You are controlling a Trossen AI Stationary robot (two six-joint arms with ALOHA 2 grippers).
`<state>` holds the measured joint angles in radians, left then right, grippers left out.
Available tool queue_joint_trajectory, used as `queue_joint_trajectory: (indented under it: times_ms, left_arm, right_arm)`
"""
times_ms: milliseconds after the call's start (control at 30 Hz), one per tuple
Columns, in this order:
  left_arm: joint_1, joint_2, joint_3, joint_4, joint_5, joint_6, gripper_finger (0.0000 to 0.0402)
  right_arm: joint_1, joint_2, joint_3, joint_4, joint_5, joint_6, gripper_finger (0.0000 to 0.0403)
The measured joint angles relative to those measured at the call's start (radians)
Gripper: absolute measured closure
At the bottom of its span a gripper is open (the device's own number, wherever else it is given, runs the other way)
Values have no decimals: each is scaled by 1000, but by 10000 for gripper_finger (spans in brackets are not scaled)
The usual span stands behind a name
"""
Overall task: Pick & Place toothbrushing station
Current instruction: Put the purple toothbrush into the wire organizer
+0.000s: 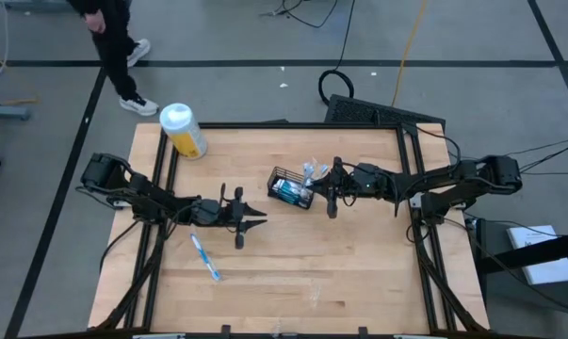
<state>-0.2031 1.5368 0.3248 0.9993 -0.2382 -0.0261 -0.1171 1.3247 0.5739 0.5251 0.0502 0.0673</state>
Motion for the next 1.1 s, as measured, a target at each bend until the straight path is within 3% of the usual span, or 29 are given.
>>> queue_joint_trajectory:
  times_ms: [200, 600, 1100]
  left_arm:
    - [0, 0, 0, 0, 0, 0, 316]
    - [0, 0, 0, -4, 0, 5, 316]
    - [0, 0, 0, -11, 0, 4, 316]
  right_arm:
    - [-16, 8, -8, -40, 5, 24, 335]
    - [-27, 2, -3, -10, 3, 0, 216]
    - [-25, -69, -1, -28, 15, -8, 197]
